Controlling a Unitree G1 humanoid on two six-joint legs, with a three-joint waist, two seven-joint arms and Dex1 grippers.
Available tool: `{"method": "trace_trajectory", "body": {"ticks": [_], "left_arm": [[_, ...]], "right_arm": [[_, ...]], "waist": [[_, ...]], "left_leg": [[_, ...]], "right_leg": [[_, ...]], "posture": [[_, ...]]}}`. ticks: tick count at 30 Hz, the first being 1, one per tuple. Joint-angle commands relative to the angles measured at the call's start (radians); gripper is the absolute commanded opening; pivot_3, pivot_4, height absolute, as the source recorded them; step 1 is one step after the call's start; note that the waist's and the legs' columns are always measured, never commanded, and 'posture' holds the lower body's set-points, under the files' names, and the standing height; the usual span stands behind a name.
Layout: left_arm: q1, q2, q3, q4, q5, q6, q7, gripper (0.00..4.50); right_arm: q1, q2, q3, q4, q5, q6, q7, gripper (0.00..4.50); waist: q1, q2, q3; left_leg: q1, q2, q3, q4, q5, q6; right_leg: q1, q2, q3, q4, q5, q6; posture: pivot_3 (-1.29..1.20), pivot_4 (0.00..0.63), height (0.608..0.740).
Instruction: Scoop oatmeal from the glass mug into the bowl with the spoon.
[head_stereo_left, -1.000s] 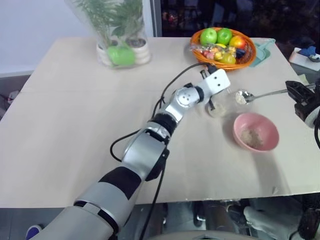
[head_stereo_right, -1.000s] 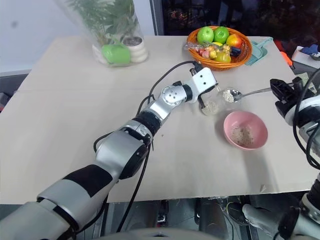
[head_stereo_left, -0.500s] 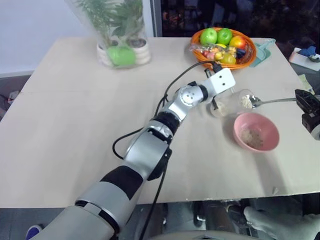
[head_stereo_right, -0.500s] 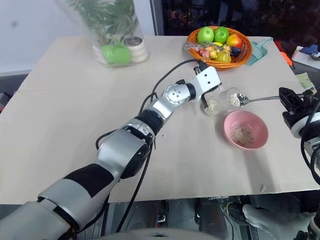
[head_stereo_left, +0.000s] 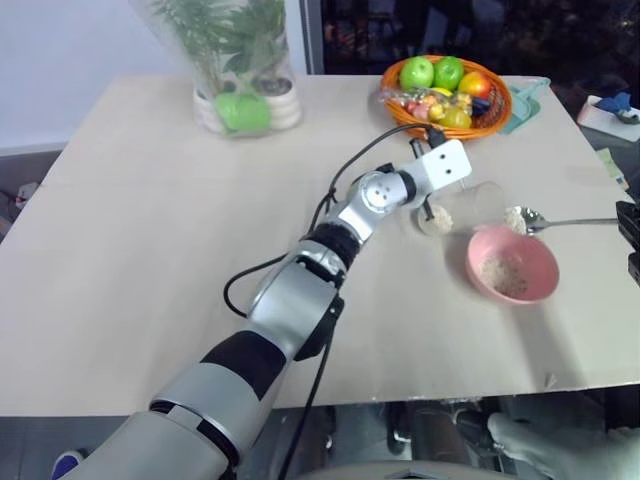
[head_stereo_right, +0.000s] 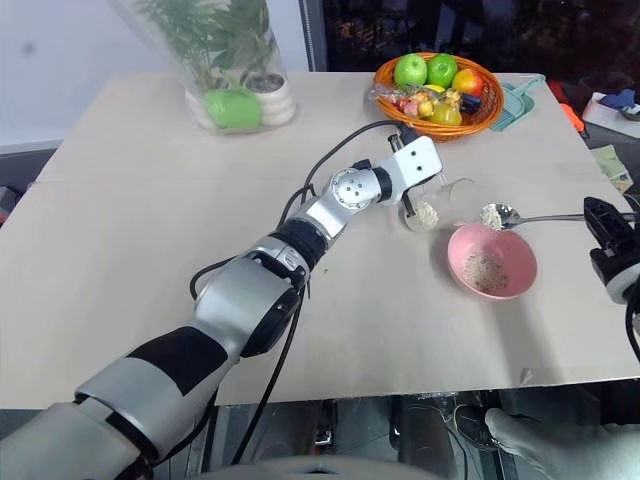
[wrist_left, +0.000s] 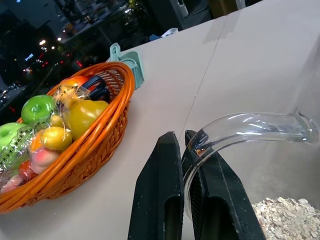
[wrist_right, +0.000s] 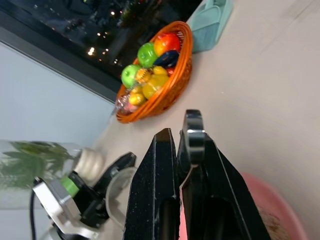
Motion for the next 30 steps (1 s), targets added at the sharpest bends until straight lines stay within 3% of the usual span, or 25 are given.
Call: {"method": "trace_trajectory", "body": {"ticks": [1, 5, 11, 13, 16, 18, 21, 23, 30], "left_arm": [[-0.037, 0.003, -0.004, -0.009, 0.010, -0.004, 0.014, 0.08], [-0.036, 0.012, 0.000, -0.010, 0.009, -0.001, 0.011, 0.08], [-0.035, 0.036, 0.007, -0.017, 0.002, 0.008, 0.002, 0.08], [-0.034, 0.043, 0.008, -0.020, 0.000, 0.007, 0.001, 0.08], [-0.029, 0.057, 0.012, -0.027, -0.008, 0.006, 0.003, 0.08], [-0.024, 0.069, 0.018, -0.030, -0.015, 0.008, 0.005, 0.08], [-0.011, 0.084, 0.040, -0.038, -0.041, 0.017, 0.000, 0.08], [0.001, 0.095, 0.052, -0.048, -0.053, 0.015, -0.004, 0.08], [0.039, 0.110, 0.095, -0.103, -0.104, 0.022, -0.032, 0.08]], "right_arm": [[0.031, -0.090, -0.048, -0.014, 0.013, 0.012, 0.046, 0.00], [0.044, -0.224, 0.012, -0.050, -0.145, 0.070, 0.117, 0.00], [0.082, -0.531, 0.109, -0.196, -0.654, 0.167, 0.352, 0.00], [0.092, -0.572, 0.132, -0.220, -0.798, 0.149, 0.432, 0.00], [0.074, -0.543, 0.151, -0.250, -0.911, 0.097, 0.536, 0.00], [0.049, -0.469, 0.142, -0.258, -0.899, 0.045, 0.598, 0.00], [-0.036, -0.331, 0.093, -0.204, -0.684, 0.015, 0.550, 0.00], [-0.078, -0.298, 0.087, -0.177, -0.628, 0.018, 0.529, 0.00], [-0.294, -0.230, 0.293, -0.107, -0.575, 0.031, 0.453, 0.00]], "waist": [[0.000, 0.000, 0.000], [-0.001, 0.000, 0.000], [0.000, 0.001, -0.001], [0.000, -0.001, 0.000], [0.001, -0.002, 0.000], [0.002, -0.004, 0.000], [-0.001, -0.004, 0.001], [-0.001, -0.003, 0.000], [-0.002, -0.003, 0.001]], "left_leg": [[0.000, 0.000, 0.000, 0.000, 0.000, 0.000], [0.001, 0.000, 0.000, 0.000, 0.000, 0.000], [0.001, 0.000, 0.000, 0.001, 0.000, 0.001], [0.000, 0.000, 0.001, 0.001, 0.000, 0.001], [-0.001, 0.000, 0.000, 0.002, 0.000, 0.000], [-0.001, 0.000, 0.000, 0.002, 0.000, 0.000], [-0.001, 0.000, 0.000, 0.002, 0.001, -0.002], [-0.001, 0.000, 0.000, 0.003, 0.001, -0.002], [0.001, 0.000, 0.002, 0.003, 0.002, -0.003]], "right_leg": [[0.000, 0.000, 0.000, 0.000, 0.000, 0.000], [0.000, 0.000, 0.001, 0.000, 0.000, 0.000], [0.000, 0.001, 0.001, 0.000, 0.000, 0.000], [0.000, 0.000, 0.001, 0.000, 0.000, 0.000], [0.000, 0.000, 0.001, -0.001, 0.000, 0.001], [0.000, 0.000, 0.000, -0.001, 0.000, 0.001], [0.000, 0.000, 0.000, -0.002, 0.000, 0.001], [0.000, 0.000, 0.001, -0.001, 0.000, 0.001], [0.000, 0.000, 0.002, 0.001, 0.001, 0.001]], "posture": [[0.00, 0.150, 0.740], [0.00, 0.150, 0.740], [0.00, 0.150, 0.740], [0.00, 0.150, 0.740], [0.00, 0.150, 0.740], [0.00, 0.150, 0.740], [0.00, 0.150, 0.740], [0.00, 0.150, 0.740], [0.00, 0.150, 0.740]]}}
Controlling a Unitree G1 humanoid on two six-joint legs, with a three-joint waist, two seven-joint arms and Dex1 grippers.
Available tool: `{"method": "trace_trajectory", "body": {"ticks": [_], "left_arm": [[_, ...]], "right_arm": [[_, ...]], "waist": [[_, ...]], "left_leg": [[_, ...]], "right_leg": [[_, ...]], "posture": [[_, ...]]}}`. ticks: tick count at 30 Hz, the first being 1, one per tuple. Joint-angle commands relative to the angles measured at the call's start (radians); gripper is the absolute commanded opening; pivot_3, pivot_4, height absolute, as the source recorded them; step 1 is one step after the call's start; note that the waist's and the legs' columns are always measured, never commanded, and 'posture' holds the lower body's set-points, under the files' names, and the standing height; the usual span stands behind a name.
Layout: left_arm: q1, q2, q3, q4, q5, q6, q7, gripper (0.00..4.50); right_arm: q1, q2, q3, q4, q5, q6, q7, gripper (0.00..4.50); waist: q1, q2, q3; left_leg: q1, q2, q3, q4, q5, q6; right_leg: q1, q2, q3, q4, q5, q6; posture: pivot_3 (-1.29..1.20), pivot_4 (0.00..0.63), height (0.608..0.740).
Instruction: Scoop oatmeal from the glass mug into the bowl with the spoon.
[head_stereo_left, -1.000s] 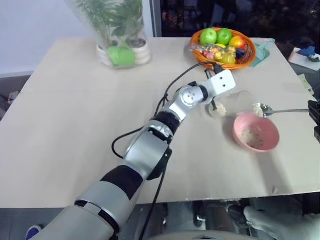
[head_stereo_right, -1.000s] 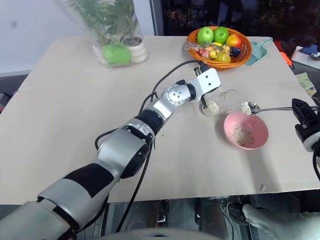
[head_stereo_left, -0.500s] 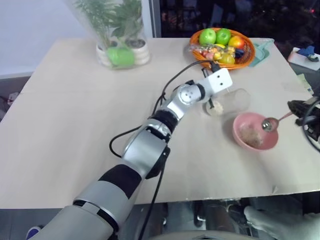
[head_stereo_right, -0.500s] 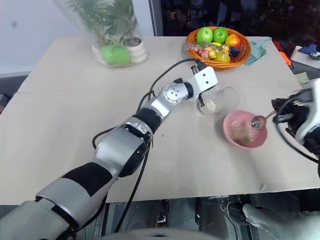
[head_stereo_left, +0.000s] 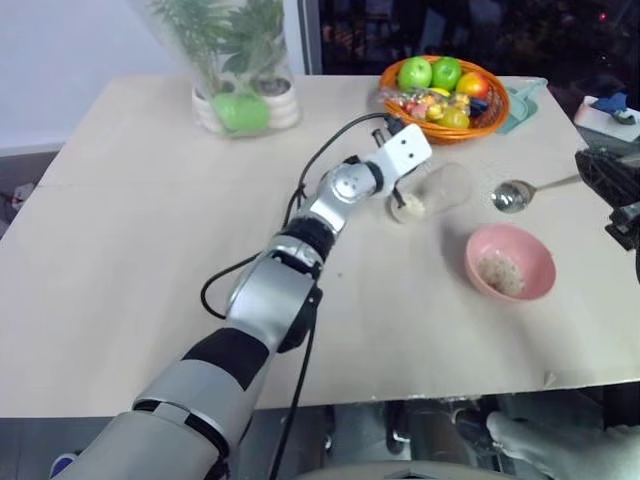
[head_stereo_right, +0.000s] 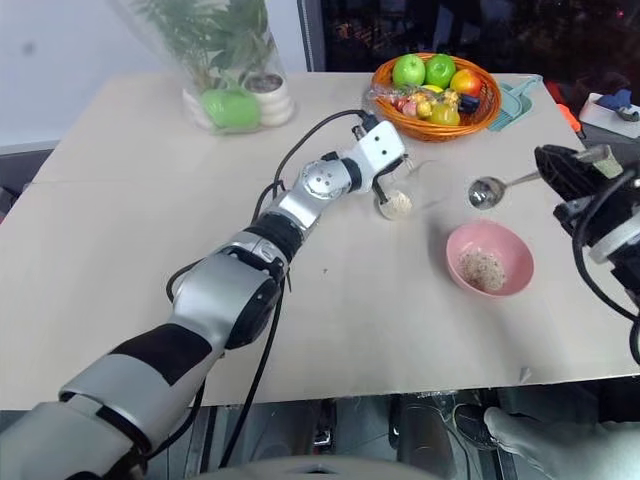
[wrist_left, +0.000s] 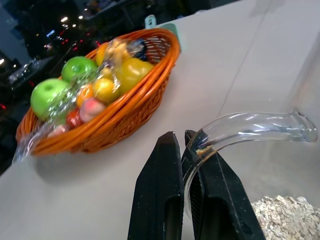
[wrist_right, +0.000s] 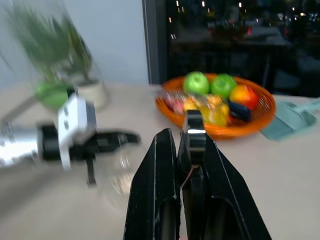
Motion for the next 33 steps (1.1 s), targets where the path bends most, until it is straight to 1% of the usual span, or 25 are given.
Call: {"method": "trace_trajectory", "body": {"ticks": [1, 3, 6, 8, 11, 15, 16, 17, 19, 20, 21, 23, 26, 28, 30, 33], "left_arm": [[-0.006, -0.005, 0.022, -0.081, -0.035, -0.009, -0.013, 0.08], [0.008, -0.006, 0.029, -0.113, -0.051, -0.021, -0.025, 0.08], [0.027, -0.003, 0.032, -0.154, -0.065, -0.016, -0.035, 0.08], [0.057, 0.004, 0.042, -0.202, -0.084, -0.004, -0.039, 0.08], [0.113, 0.009, 0.057, -0.289, -0.120, 0.012, -0.056, 0.08], [0.207, 0.021, 0.091, -0.422, -0.181, 0.071, -0.072, 0.00], [0.236, 0.028, 0.103, -0.458, -0.201, 0.090, -0.074, 0.00], [0.258, 0.033, 0.114, -0.486, -0.217, 0.107, -0.074, 0.00], [0.302, 0.046, 0.150, -0.535, -0.256, 0.146, -0.062, 0.00], [0.322, 0.053, 0.167, -0.559, -0.275, 0.163, -0.059, 0.00], [0.344, 0.061, 0.193, -0.583, -0.291, 0.177, -0.036, 0.00], [0.396, 0.087, 0.256, -0.636, -0.346, 0.182, -0.020, 0.00], [0.492, 0.169, 0.309, -0.722, -0.378, 0.222, -0.026, 0.00], [0.547, 0.210, 0.345, -0.768, -0.409, 0.258, -0.021, 0.00], [0.606, 0.248, 0.387, -0.809, -0.440, 0.259, -0.026, 0.00], [0.666, 0.293, 0.438, -0.841, -0.476, 0.293, -0.018, 0.00]], "right_arm": [[-0.081, 0.034, 0.080, 0.027, 0.005, -0.006, -0.029, 0.00], [-0.135, 0.062, 0.145, 0.063, -0.041, -0.001, -0.031, 0.00], [-0.183, 0.092, 0.199, 0.100, -0.097, 0.002, -0.018, 0.00], [-0.224, 0.111, 0.270, 0.132, -0.176, 0.004, 0.015, 0.00], [-0.269, 0.132, 0.353, 0.168, -0.255, 0.009, 0.099, 0.00], [-0.320, 0.189, 0.426, 0.211, -0.336, 0.005, 0.175, 1.44], [-0.327, 0.201, 0.439, 0.215, -0.355, 0.004, 0.197, 2.11], [-0.331, 0.210, 0.445, 0.214, -0.370, 0.002, 0.214, 2.41], [-0.328, 0.206, 0.454, 0.182, -0.413, -0.016, 0.258, 3.31], [-0.312, 0.193, 0.449, 0.153, -0.426, -0.022, 0.288, 3.83], [-0.282, 0.173, 0.436, 0.110, -0.434, -0.027, 0.323, 4.11], [-0.187, 0.189, 0.383, 0.016, -0.436, -0.124, 0.437, 4.11], [-0.008, 0.150, 0.325, -0.086, -0.503, -0.198, 0.551, 4.11], [0.092, 0.138, 0.295, -0.121, -0.561, -0.241, 0.595, 4.11], [0.210, 0.131, 0.266, -0.146, -0.609, -0.302, 0.677, 4.11], [0.359, 0.170, 0.222, -0.162, -0.666, -0.409, 0.758, 4.11]], "waist": [[0.003, 0.000, 0.000], [0.004, 0.000, 0.000], [0.007, 0.000, 0.000], [0.005, 0.000, 0.000], [0.002, 0.000, 0.000], [0.000, 0.001, 0.000], [0.000, 0.001, 0.000], [0.000, 0.001, 0.000], [0.001, 0.001, 0.000], [0.001, 0.001, 0.000], [0.004, 0.001, 0.000], [0.005, 0.001, 0.000], [0.001, 0.001, 0.000], [0.001, 0.001, 0.000], [0.002, 0.001, -0.001], [0.005, 0.001, -0.001]], "left_leg": [[0.000, 0.000, 0.000, 0.000, 0.000, 0.000], [-0.001, 0.000, 0.002, 0.000, 0.000, 0.000], [-0.002, -0.001, 0.004, 0.001, 0.000, 0.000], [-0.002, -0.001, 0.005, 0.001, 0.000, 0.000], [-0.002, 0.000, 0.005, 0.001, 0.000, 0.000], [-0.001, 0.000, 0.005, 0.001, 0.000, 0.000], [-0.001, 0.000, 0.005, 0.002, 0.000, 0.000], [-0.001, 0.000, 0.005, 0.002, 0.000, 0.000], [-0.001, 0.000, 0.005, 0.002, 0.000, 0.000], [-0.002, 0.000, 0.004, 0.003, 0.000, 0.000], [-0.002, 0.000, 0.004, 0.003, 0.000, 0.000], [-0.002, 0.001, 0.002, 0.003, 0.000, 0.000], [-0.002, 0.001, -0.002, 0.002, 0.000, 0.000], [-0.001, 0.000, -0.001, 0.002, 0.000, 0.000], [0.000, 0.001, -0.002, 0.004, 0.000, 0.000], [0.001, 0.001, -0.005, 0.007, 0.000, 0.000]], "right_leg": [[0.000, 0.000, 0.000, 0.000, 0.000, 0.000], [0.000, 0.000, -0.001, 0.000, 0.000, 0.000], [0.000, -0.001, -0.002, -0.001, 0.000, 0.000], [0.000, -0.001, -0.001, -0.001, 0.000, 0.000], [0.000, -0.001, -0.001, 0.000, 0.000, 0.000], [0.000, 0.000, -0.001, 0.001, 0.000, 0.000], [0.000, 0.000, -0.001, 0.001, 0.000, 0.000], [0.000, 0.000, -0.001, 0.001, 0.000, 0.000], [0.000, 0.000, -0.001, 0.001, 0.000, 0.000], [0.000, 0.000, -0.001, 0.001, 0.000, 0.000], [0.000, 0.000, -0.001, 0.001, 0.000, 0.000], [0.000, -0.001, -0.002, 0.000, 0.000, 0.000], [0.000, -0.001, -0.003, -0.001, 0.000, 0.001], [0.000, -0.001, -0.002, 0.000, 0.001, 0.001], [0.002, -0.001, -0.002, 0.001, 0.001, 0.001], [0.005, 0.000, -0.004, 0.002, 0.001, 0.001]], "posture": [[0.00, 0.150, 0.740], [0.00, 0.150, 0.740], [0.00, 0.150, 0.740], [0.00, 0.150, 0.740], [0.00, 0.150, 0.740], [0.00, 0.150, 0.740], [0.00, 0.150, 0.740], [0.00, 0.150, 0.740], [0.00, 0.150, 0.740], [0.00, 0.150, 0.740], [0.00, 0.150, 0.740], [0.00, 0.150, 0.740], [0.00, 0.150, 0.740], [0.00, 0.150, 0.740], [0.00, 0.150, 0.740], [0.00, 0.150, 0.740]]}}
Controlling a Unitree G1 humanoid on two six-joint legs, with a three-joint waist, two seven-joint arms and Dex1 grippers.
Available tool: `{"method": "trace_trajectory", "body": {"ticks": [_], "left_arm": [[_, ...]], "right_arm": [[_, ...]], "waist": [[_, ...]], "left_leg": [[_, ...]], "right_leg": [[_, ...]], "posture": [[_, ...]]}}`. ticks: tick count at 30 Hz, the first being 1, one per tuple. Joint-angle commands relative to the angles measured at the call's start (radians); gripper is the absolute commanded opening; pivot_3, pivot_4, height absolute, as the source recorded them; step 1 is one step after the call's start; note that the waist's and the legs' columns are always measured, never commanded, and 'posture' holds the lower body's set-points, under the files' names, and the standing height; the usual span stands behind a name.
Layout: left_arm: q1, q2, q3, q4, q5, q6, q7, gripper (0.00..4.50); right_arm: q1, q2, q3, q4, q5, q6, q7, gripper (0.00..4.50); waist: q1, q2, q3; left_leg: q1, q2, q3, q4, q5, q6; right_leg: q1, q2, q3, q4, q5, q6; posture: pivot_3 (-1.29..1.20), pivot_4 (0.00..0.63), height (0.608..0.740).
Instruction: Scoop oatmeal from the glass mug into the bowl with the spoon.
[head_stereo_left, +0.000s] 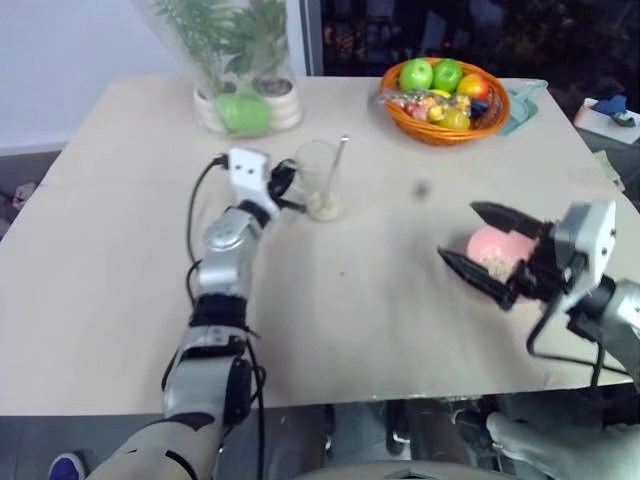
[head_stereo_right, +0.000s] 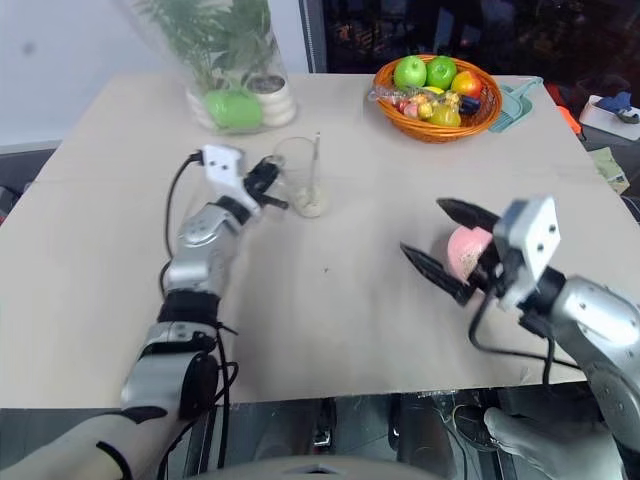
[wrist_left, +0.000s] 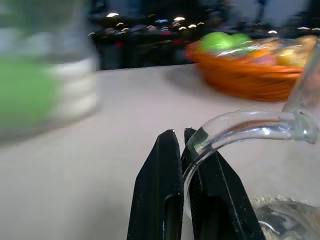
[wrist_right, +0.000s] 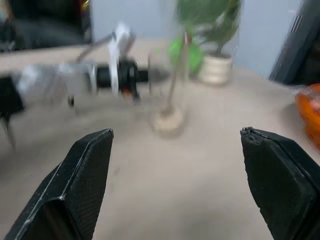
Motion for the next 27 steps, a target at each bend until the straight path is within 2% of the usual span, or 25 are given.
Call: {"method": "trace_trajectory", "body": {"ticks": [1, 7, 14, 15, 16, 18, 19, 20, 27], "left_arm": [[0.031, 0.052, 0.069, -0.076, -0.062, 0.023, 0.013, 0.00], [0.061, 0.123, 0.129, 0.018, -0.073, -0.005, 0.026, 0.00], [0.071, 0.122, 0.142, 0.097, -0.093, -0.042, 0.017, 0.00], [0.071, 0.122, 0.140, 0.102, -0.093, -0.046, 0.019, 0.74], [0.071, 0.123, 0.139, 0.105, -0.095, -0.049, 0.019, 0.98], [0.090, 0.117, 0.140, 0.080, -0.110, -0.041, 0.013, 1.83], [0.101, 0.114, 0.142, 0.061, -0.116, -0.037, 0.012, 2.07], [0.115, 0.111, 0.146, 0.040, -0.125, -0.030, 0.015, 2.58], [0.263, 0.122, 0.149, -0.202, -0.192, 0.068, 0.010, 2.58]], "right_arm": [[0.125, 0.050, -0.079, -0.052, -0.064, -0.157, 0.099, 4.11], [0.223, 0.111, -0.078, -0.086, -0.053, -0.219, 0.135, 4.11], [0.193, 0.110, -0.056, -0.044, -0.048, -0.248, 0.191, 4.11], [0.181, 0.113, -0.054, -0.037, -0.042, -0.248, 0.194, 4.21], [0.174, 0.115, -0.053, -0.032, -0.037, -0.249, 0.196, 4.21], [0.157, 0.118, -0.050, -0.027, -0.018, -0.247, 0.197, 4.21], [0.150, 0.118, -0.050, -0.025, -0.006, -0.243, 0.199, 4.21], [0.147, 0.118, -0.052, -0.022, 0.004, -0.241, 0.201, 4.21], [0.174, 0.114, -0.075, 0.005, 0.020, -0.241, 0.220, 4.21]], "waist": [[0.001, 0.000, 0.000], [0.000, 0.000, 0.000], [-0.001, 0.000, -0.001], [-0.001, 0.000, -0.001], [-0.001, 0.000, -0.001], [-0.001, 0.000, -0.001], [-0.001, 0.000, -0.001], [-0.002, 0.000, -0.001], [-0.002, 0.000, -0.001]], "left_leg": [[0.000, 0.000, -0.002, 0.001, 0.000, 0.000], [0.008, 0.000, -0.003, 0.004, 0.000, 0.000], [0.014, 0.000, -0.001, 0.003, -0.001, 0.001], [0.015, 0.000, -0.001, 0.003, -0.001, 0.001], [0.015, 0.000, -0.001, 0.003, -0.001, 0.001], [0.015, 0.000, -0.001, 0.003, -0.001, 0.001], [0.015, 0.000, -0.001, 0.003, -0.001, 0.001], [0.015, 0.000, -0.001, 0.003, -0.001, 0.001], [0.015, 0.002, 0.000, 0.002, -0.001, 0.001]], "right_leg": [[0.001, 0.000, -0.001, 0.000, 0.000, 0.000], [0.010, 0.001, -0.001, 0.000, 0.000, 0.000], [0.015, 0.001, 0.001, 0.000, -0.001, 0.000], [0.015, 0.001, 0.001, 0.000, -0.001, 0.000], [0.015, 0.001, 0.001, 0.000, -0.001, 0.000], [0.015, 0.001, 0.001, 0.000, -0.001, 0.000], [0.015, 0.001, 0.001, 0.000, -0.001, 0.000], [0.015, 0.001, 0.001, 0.000, 0.000, 0.000], [0.015, 0.000, 0.003, 0.000, 0.000, 0.000]], "posture": [[0.00, 0.150, 0.740], [0.00, 0.150, 0.740], [0.00, 0.150, 0.740], [0.00, 0.150, 0.740], [0.00, 0.150, 0.740], [0.00, 0.150, 0.740], [0.00, 0.150, 0.740], [0.00, 0.150, 0.740], [0.00, 0.150, 0.740]]}}
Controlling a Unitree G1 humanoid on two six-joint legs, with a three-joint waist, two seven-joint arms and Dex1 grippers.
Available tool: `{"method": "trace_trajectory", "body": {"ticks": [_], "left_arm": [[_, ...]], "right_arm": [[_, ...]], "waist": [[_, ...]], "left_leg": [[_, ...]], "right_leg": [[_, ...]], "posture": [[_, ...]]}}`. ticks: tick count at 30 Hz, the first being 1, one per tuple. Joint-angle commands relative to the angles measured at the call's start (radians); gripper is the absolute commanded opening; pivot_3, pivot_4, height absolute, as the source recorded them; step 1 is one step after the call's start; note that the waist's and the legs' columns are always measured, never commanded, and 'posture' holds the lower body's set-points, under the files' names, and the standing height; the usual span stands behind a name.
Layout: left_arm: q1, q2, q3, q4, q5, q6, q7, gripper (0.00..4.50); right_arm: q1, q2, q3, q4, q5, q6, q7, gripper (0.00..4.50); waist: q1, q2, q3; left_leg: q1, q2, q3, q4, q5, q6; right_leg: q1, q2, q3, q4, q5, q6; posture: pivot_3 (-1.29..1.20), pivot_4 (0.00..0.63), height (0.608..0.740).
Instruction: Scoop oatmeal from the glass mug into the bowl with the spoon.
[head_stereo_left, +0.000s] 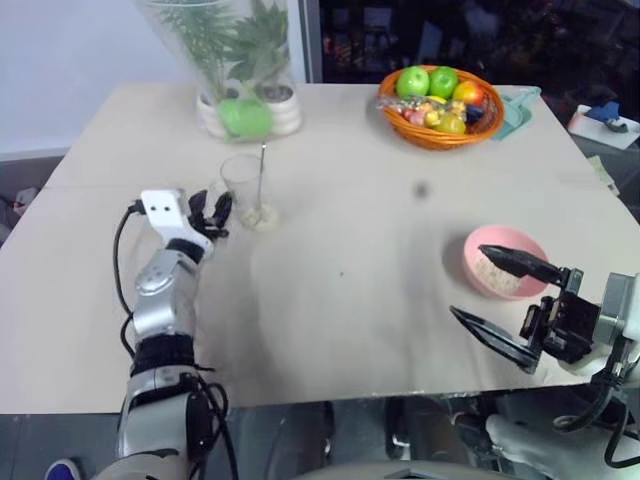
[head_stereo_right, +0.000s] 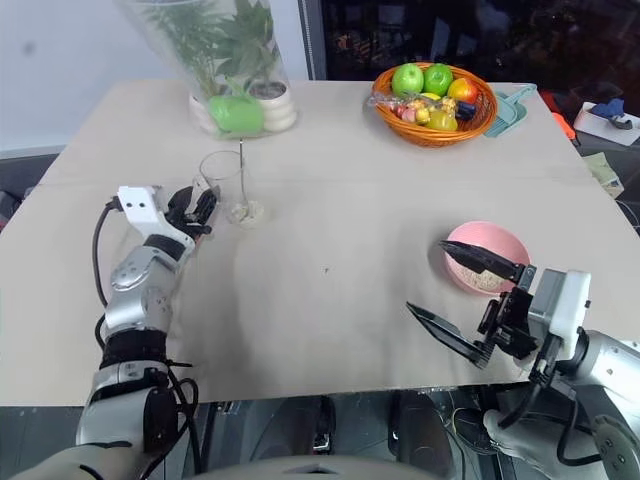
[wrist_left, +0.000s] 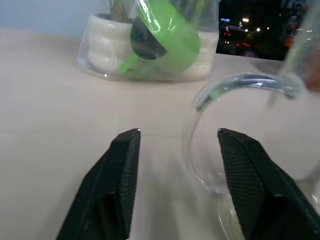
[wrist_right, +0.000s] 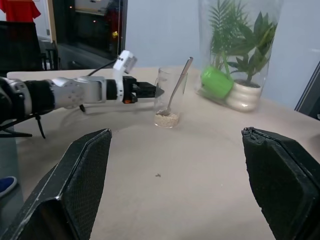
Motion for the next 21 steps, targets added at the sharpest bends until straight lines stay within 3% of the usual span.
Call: {"method": "trace_trajectory", "body": {"ticks": [1, 9, 12, 16, 21], "left_arm": [[0.081, 0.015, 0.018, -0.163, -0.049, 0.060, -0.011, 2.58], [0.305, 0.035, -0.003, -0.587, -0.270, 0.297, -0.100, 2.58], [0.385, 0.064, -0.046, -0.709, -0.290, 0.354, -0.140, 2.58], [0.469, 0.117, -0.062, -0.779, -0.322, 0.401, -0.215, 2.58], [0.570, 0.174, -0.086, -0.779, -0.279, 0.365, -0.321, 2.58]], "right_arm": [[0.024, -0.002, -0.044, 0.002, 0.023, -0.009, 0.015, 4.21], [0.180, -0.003, -0.194, 0.069, 0.007, -0.027, 0.067, 4.21], [0.254, -0.005, -0.283, 0.143, -0.012, -0.044, 0.114, 4.21], [0.306, -0.028, -0.375, 0.279, -0.060, -0.064, 0.171, 4.21], [0.298, -0.071, -0.399, 0.418, -0.134, -0.061, 0.184, 4.21]], "waist": [[0.001, 0.000, 0.000], [0.006, 0.000, 0.000], [0.007, 0.000, 0.000], [0.003, 0.005, -0.003], [0.001, 0.009, -0.005]], "left_leg": [[0.000, 0.000, 0.000, 0.000, 0.000, 0.000], [-0.001, 0.001, 0.000, 0.000, -0.001, 0.002], [-0.001, 0.001, 0.000, 0.000, -0.003, 0.005], [0.000, 0.001, 0.001, -0.001, -0.004, 0.006], [0.001, 0.001, 0.004, -0.004, -0.004, 0.006]], "right_leg": [[0.000, 0.000, 0.000, 0.000, 0.000, 0.000], [0.000, -0.001, 0.000, 0.000, 0.000, 0.000], [0.000, -0.002, 0.000, -0.001, -0.004, -0.001], [-0.001, -0.001, 0.001, -0.001, -0.005, -0.001], [-0.003, -0.001, 0.003, -0.001, -0.006, 0.000]], "posture": [[0.00, 0.150, 0.740], [0.00, 0.150, 0.740], [0.00, 0.150, 0.740], [0.00, 0.150, 0.740], [0.00, 0.150, 0.740]]}}
